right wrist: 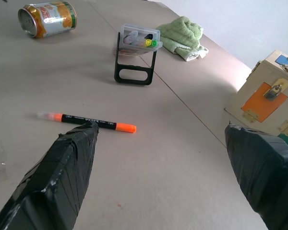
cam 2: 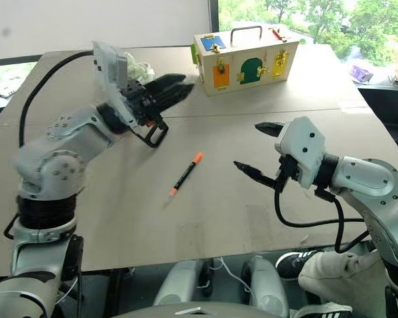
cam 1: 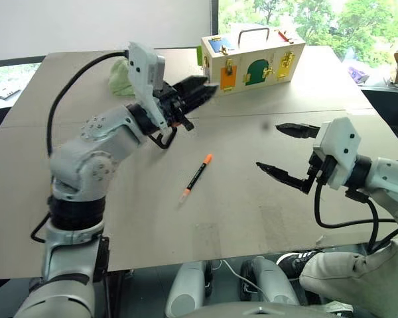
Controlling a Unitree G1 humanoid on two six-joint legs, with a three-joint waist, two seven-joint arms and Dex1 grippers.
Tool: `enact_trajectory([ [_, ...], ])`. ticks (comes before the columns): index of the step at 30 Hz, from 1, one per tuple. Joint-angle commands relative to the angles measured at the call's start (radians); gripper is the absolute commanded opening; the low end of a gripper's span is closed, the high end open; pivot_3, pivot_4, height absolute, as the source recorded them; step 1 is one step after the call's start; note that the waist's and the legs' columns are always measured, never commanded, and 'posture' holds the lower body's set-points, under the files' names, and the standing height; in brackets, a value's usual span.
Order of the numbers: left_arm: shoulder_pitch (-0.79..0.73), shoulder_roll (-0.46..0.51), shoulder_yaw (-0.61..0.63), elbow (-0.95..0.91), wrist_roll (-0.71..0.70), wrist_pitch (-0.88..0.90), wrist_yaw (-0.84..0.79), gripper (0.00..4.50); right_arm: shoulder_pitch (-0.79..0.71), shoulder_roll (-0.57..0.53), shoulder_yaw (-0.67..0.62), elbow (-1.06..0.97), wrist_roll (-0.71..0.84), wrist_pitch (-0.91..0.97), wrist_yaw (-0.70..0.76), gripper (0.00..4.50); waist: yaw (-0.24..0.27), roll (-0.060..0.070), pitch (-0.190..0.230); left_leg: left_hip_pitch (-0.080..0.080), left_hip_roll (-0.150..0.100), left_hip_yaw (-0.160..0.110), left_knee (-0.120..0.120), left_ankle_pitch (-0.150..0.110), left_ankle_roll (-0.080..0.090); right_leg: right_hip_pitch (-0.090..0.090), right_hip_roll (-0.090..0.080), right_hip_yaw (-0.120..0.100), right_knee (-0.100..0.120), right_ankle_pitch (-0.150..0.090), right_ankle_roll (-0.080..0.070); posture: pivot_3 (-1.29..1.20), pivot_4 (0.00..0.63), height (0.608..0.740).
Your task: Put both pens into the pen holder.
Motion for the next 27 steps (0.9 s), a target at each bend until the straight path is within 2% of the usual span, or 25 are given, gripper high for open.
enact_trajectory([
  [1,-0.104,0.015,0.028,0.016,-0.115,0.396,0.237,3.69,-0.002,-0.001,-0.017,-0.030,-0.001,-0.016,-0.010,4.50,0.004,0.000,0.000,0.000,0.000,-0.001,0.001,0.000,0.000,0.000,0.000,-0.001,0.001,0.000,0.000,0.00,0.150,0.740],
  [2,-0.153,-0.015,0.036,0.074,-0.140,0.520,0.273,4.11,-0.002,0.001,-0.013,-0.029,-0.003,-0.017,-0.012,4.50,0.006,-0.001,0.000,0.000,0.000,-0.002,0.001,0.000,0.000,0.001,0.000,-0.002,0.001,0.000,0.000,0.00,0.150,0.740],
  [3,-0.213,0.021,-0.050,0.193,-0.227,0.591,0.295,4.46,-0.003,0.004,-0.010,-0.028,-0.004,-0.017,-0.014,4.50,0.010,-0.001,0.000,0.000,0.000,-0.002,0.002,0.000,0.000,0.001,0.000,-0.002,0.002,0.000,0.000,0.00,0.150,0.740],
  [5,-0.295,0.072,-0.194,0.334,-0.320,0.634,0.323,4.46,-0.003,0.007,-0.005,-0.027,-0.007,-0.019,-0.017,4.50,0.012,-0.002,0.000,0.000,0.000,-0.004,0.005,0.000,0.000,0.002,0.001,-0.005,0.003,0.000,0.000,0.00,0.150,0.740],
  [6,-0.312,0.072,-0.220,0.377,-0.341,0.634,0.350,4.46,-0.005,0.009,-0.003,-0.026,-0.008,-0.019,-0.018,4.50,0.011,-0.002,0.000,0.000,-0.001,-0.005,0.005,0.000,0.000,0.002,0.000,-0.004,0.004,0.000,0.000,0.00,0.150,0.740],
  [8,-0.327,0.034,-0.225,0.423,-0.316,0.634,0.411,4.46,-0.011,0.015,0.004,-0.023,-0.010,-0.018,-0.024,4.50,0.009,-0.001,0.000,0.000,-0.001,-0.004,0.005,0.000,0.000,0.002,0.000,-0.003,0.004,0.000,0.000,0.00,0.150,0.740],
  [10,-0.368,0.001,-0.301,0.509,-0.285,0.634,0.432,4.46,-0.001,0.013,0.002,-0.030,-0.011,-0.018,-0.026,4.50,0.008,-0.002,0.000,-0.001,-0.001,-0.004,0.005,0.000,0.000,0.002,0.000,-0.003,0.003,0.000,0.000,0.00,0.150,0.740],
  [14,-0.458,-0.074,-0.418,0.664,-0.229,0.634,0.425,4.46,0.098,-0.061,-0.033,-0.073,-0.012,-0.031,0.043,4.50,0.016,-0.002,0.001,-0.002,-0.002,-0.004,0.005,0.000,0.000,0.002,-0.001,-0.003,0.003,0.000,0.000,0.00,0.150,0.740],
  [19,-0.492,-0.118,-0.489,0.743,-0.160,0.634,0.402,4.46,0.165,-0.116,-0.043,-0.079,-0.016,-0.061,0.104,4.50,0.010,-0.002,0.001,-0.001,-0.002,-0.003,0.004,0.000,0.000,0.001,-0.001,-0.002,0.002,0.000,0.000,0.00,0.150,0.740],
  [26,-0.491,-0.169,-0.557,0.808,-0.126,0.634,0.386,4.46,0.179,-0.121,-0.037,-0.054,-0.011,-0.083,0.137,4.50,0.006,-0.002,0.000,-0.001,-0.002,-0.003,0.004,0.000,0.000,0.001,-0.002,-0.002,0.002,0.000,0.000,0.00,0.150,0.740],
  [27,-0.489,-0.175,-0.566,0.801,-0.131,0.634,0.384,3.97,0.179,-0.120,-0.037,-0.051,-0.008,-0.082,0.139,4.50,0.007,-0.002,0.000,-0.001,-0.002,-0.003,0.004,0.000,0.000,0.001,-0.002,-0.002,0.002,0.000,0.000,0.00,0.150,0.740],
])
